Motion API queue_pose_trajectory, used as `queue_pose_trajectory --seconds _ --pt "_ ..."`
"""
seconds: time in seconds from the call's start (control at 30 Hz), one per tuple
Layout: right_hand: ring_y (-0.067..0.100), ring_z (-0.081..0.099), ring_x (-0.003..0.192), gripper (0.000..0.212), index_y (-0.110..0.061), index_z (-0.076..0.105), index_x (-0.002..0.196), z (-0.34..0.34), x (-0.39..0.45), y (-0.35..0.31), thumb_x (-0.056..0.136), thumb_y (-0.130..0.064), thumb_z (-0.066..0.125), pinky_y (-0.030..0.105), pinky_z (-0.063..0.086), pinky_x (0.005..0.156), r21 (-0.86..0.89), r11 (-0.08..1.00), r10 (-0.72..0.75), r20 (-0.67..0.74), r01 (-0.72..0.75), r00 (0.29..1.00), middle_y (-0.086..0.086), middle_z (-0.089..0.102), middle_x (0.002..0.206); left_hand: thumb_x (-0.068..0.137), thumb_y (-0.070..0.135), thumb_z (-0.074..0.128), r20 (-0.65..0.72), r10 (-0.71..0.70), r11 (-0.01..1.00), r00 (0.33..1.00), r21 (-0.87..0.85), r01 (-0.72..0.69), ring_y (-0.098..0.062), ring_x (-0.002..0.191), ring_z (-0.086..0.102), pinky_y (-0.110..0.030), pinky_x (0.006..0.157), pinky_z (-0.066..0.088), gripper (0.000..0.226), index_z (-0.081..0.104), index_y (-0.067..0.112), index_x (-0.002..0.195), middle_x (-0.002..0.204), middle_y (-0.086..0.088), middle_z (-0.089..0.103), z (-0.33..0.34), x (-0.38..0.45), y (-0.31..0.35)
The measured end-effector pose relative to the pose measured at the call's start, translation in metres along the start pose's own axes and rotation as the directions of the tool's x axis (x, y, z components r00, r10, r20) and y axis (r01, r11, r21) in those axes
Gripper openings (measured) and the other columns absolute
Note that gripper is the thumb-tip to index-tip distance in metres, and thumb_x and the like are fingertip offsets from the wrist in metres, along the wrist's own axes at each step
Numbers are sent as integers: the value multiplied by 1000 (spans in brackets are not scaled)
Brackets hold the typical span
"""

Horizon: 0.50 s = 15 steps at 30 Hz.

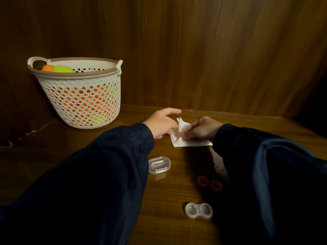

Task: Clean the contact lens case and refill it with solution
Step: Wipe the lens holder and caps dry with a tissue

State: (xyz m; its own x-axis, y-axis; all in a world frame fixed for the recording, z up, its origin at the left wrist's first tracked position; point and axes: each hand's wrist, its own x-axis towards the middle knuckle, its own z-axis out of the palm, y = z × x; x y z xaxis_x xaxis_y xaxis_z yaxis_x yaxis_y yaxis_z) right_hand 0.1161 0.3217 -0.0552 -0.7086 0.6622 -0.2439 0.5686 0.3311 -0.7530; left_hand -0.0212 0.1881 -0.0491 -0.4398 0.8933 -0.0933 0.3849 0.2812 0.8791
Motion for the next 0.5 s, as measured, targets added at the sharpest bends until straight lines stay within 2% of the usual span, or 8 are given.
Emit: queue_pose_trajectory --seconds 0.13,0.23,0.37,0.43,0.5 --pt "16 73 106 21 -15 87 89 0 3 2 75 -28 95 40 54 108 3 1000 3 -13 -3 1000 3 83 96 95 27 59 -16 -27 1000 1000 16 27 -11 102 72 -27 66 45 31 68 48 116 116 13 71 2 1 0" --pt "12 72 101 13 -18 87 85 1 4 2 77 -26 94 36 54 106 -9 1000 0 -13 0 1000 -1 83 91 95 29 61 -17 -33 999 999 8 33 -6 98 71 -26 65 44 29 68 43 119 112 12 71 3 3 -1" --pt "13 71 94 20 -13 86 91 1 2 1 77 -25 94 33 57 99 7 1000 7 -14 -7 1000 3 82 93 96 25 63 -19 -33 999 999 -33 32 -5 92 72 -29 68 46 39 61 45 129 111 22 69 3 4 1" --pt "14 72 95 23 -12 85 93 1 2 2 76 -24 95 33 58 97 22 1000 10 -22 -10 1000 4 82 94 96 24 63 -21 -39 998 999 -41 38 -7 95 72 -30 70 47 37 62 45 126 114 19 70 3 4 2" --pt "18 73 103 20 -12 85 89 1 3 4 76 -23 95 36 56 102 36 999 6 -33 -5 999 6 82 97 96 24 62 -30 -47 998 998 -41 46 -7 95 72 -30 71 46 31 66 43 121 116 15 72 3 4 1"
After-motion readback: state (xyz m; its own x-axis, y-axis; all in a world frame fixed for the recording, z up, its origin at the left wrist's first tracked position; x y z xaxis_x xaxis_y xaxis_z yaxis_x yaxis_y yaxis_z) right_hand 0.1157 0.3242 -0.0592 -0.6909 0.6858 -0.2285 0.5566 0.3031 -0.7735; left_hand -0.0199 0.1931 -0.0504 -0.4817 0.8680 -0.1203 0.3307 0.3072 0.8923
